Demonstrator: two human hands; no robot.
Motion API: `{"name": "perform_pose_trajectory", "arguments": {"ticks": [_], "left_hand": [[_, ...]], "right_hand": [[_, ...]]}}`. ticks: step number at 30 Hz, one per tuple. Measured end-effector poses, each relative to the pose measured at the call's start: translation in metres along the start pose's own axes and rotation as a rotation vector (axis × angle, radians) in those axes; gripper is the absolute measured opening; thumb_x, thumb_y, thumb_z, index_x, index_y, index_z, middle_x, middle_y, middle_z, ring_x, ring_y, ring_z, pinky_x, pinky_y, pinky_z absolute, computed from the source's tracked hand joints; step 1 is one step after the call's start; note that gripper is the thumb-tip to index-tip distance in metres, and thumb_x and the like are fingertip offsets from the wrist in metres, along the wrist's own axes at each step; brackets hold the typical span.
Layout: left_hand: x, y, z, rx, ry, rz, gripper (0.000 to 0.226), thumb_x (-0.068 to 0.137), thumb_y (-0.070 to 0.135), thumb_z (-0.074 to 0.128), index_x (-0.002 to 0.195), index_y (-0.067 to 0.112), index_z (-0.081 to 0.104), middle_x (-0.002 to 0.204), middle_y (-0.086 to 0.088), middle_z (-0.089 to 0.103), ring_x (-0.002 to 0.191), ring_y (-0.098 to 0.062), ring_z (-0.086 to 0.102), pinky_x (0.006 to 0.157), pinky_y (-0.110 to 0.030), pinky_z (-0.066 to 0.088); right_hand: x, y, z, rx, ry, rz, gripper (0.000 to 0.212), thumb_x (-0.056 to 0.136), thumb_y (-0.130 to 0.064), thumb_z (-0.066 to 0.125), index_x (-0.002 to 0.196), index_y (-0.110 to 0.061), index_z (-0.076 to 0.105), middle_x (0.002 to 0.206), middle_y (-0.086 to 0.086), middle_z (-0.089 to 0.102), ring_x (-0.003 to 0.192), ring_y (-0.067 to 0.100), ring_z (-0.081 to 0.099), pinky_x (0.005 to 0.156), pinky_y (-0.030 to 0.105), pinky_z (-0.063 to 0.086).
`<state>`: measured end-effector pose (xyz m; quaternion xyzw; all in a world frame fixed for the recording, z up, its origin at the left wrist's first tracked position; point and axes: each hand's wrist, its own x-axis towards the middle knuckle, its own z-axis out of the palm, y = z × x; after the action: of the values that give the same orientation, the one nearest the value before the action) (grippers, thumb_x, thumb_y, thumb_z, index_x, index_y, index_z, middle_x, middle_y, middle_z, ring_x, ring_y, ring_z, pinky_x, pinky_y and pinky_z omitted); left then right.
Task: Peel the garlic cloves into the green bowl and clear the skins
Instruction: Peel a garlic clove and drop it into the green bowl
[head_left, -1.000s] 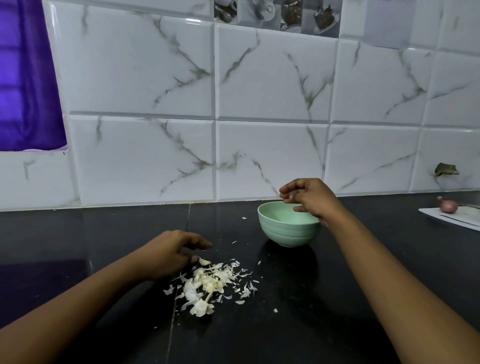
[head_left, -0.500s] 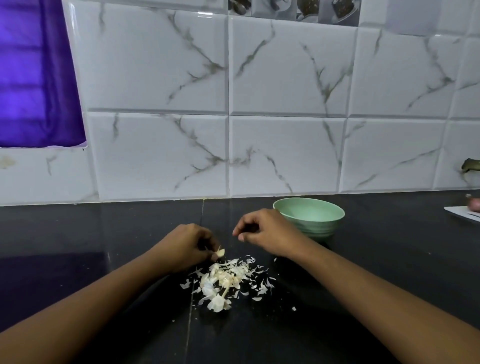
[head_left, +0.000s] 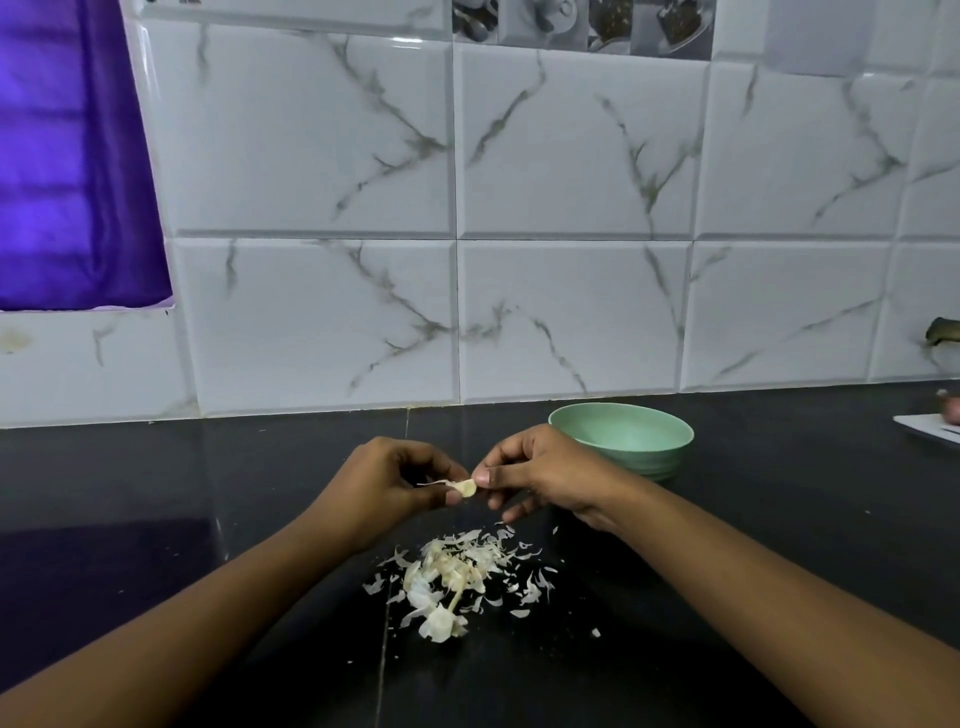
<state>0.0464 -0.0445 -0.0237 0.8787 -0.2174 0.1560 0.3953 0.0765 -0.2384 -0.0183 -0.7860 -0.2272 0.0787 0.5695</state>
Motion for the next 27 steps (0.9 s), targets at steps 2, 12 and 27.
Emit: {"name": "perform_pose_trajectory", "arguments": {"ticks": [2, 12, 27], "left_hand": [[-0.001, 0.001, 0.000, -0.171, 0.005, -0.060, 0.021, 0.074, 0.008, 0.078, 0.091, 0.019, 0.074, 0.087, 0.005, 0.075, 0.080, -0.005, 0.069, 0.073, -0.013, 0.051], [-0.002, 0.011, 0.001, -0.750, 0.040, -0.300, 0.020, 0.076, -0.005, 0.067, 0.092, 0.008, 0.067, 0.078, -0.007, 0.073, 0.070, -0.010, 0.070, 0.057, -0.018, 0.053], [-0.004, 0.018, -0.002, -0.618, 0.091, -0.143, 0.025, 0.067, -0.003, 0.074, 0.089, 0.008, 0.069, 0.077, -0.005, 0.073, 0.067, -0.010, 0.067, 0.059, -0.018, 0.052]], "right_hand": [[0.000, -0.002, 0.000, -0.027, 0.003, -0.035, 0.009, 0.087, -0.006, 0.064, 0.078, -0.007, 0.067, 0.066, 0.003, 0.063, 0.059, 0.009, 0.061, 0.055, 0.023, 0.055], [-0.007, -0.013, 0.000, -0.474, 0.115, -0.301, 0.010, 0.092, -0.020, 0.060, 0.082, -0.021, 0.060, 0.068, -0.004, 0.061, 0.071, 0.030, 0.068, 0.068, 0.045, 0.058], [-0.007, -0.014, 0.008, -0.593, 0.261, -0.397, 0.008, 0.089, -0.020, 0.060, 0.082, -0.023, 0.061, 0.066, -0.017, 0.053, 0.060, 0.002, 0.054, 0.069, 0.040, 0.056]]}}
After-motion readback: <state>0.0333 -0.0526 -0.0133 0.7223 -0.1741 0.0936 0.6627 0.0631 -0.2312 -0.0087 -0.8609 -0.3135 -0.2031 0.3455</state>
